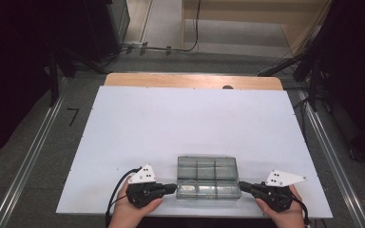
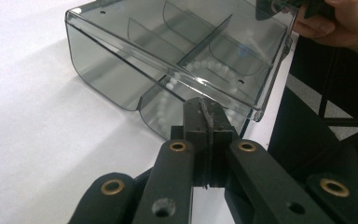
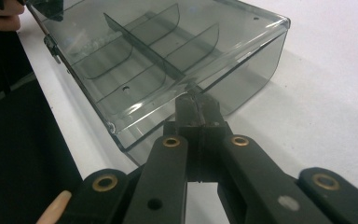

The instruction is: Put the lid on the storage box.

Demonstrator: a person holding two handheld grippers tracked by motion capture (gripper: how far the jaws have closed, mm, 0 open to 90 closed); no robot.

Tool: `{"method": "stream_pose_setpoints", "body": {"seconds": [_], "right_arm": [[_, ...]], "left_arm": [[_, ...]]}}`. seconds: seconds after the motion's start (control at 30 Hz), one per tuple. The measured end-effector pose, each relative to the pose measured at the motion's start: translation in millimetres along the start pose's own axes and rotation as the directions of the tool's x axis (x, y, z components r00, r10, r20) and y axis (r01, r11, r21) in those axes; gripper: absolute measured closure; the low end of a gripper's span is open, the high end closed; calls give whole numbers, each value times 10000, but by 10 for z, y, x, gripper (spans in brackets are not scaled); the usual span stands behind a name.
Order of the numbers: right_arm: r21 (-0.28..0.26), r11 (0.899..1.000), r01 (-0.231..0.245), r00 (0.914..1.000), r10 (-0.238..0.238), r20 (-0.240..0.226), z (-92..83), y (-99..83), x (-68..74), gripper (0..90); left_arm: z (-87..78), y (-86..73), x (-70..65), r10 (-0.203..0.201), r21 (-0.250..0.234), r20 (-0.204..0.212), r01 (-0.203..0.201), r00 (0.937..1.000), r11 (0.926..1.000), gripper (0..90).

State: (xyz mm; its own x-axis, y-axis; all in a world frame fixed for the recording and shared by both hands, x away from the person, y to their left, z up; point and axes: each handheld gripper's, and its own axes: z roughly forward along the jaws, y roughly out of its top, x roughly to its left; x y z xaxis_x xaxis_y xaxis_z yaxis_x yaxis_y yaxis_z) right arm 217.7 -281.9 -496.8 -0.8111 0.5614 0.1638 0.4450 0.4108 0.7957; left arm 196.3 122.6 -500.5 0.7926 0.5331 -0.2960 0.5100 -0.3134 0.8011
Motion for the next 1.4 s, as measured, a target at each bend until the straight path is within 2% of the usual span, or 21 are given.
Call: {"method": "stream_pose_setpoints", "body": {"seconds": [0.23,0.4,0.57,0.63,0.83,0.9,1.0,1.17,1.4], "right_arm": [[101,9999,-32,10000,32,51,16,-15,-21,876],[49,9999,-99,9997,98,222,8,-16,-26,869],[-101,9998,-175,9992,178,364,-5,-13,-38,739],[-208,9994,-270,9989,277,381,-16,-6,-43,689],[-508,9984,-263,9984,287,486,-72,32,-50,509],[-590,9981,-159,9982,193,572,-91,44,-49,452],[-774,9969,-113,9980,161,617,-126,64,-53,368],[-983,9951,53,9974,18,722,-177,99,-43,211],[-1205,9927,50,9977,32,671,-230,118,-61,137]], "left_arm": [[8,-10,12,-36,56,-126,36,9999,10000,882],[-16,-26,15,-66,-76,-247,64,9997,10000,799],[-75,-50,10,-31,-355,-435,15,9990,9994,682],[-106,-48,11,-14,-541,-629,-20,9980,9985,629],[-190,-32,23,-37,-1177,-821,-60,9966,9930,453],[-207,-26,28,1,-1264,-868,-111,9962,9919,343],[-235,-24,38,-50,-1475,-911,-85,9958,9890,253],[-304,-20,47,-28,-1956,-949,-159,9955,9806,180],[-398,-20,70,143,-2440,-775,-329,9969,9692,107]]}}
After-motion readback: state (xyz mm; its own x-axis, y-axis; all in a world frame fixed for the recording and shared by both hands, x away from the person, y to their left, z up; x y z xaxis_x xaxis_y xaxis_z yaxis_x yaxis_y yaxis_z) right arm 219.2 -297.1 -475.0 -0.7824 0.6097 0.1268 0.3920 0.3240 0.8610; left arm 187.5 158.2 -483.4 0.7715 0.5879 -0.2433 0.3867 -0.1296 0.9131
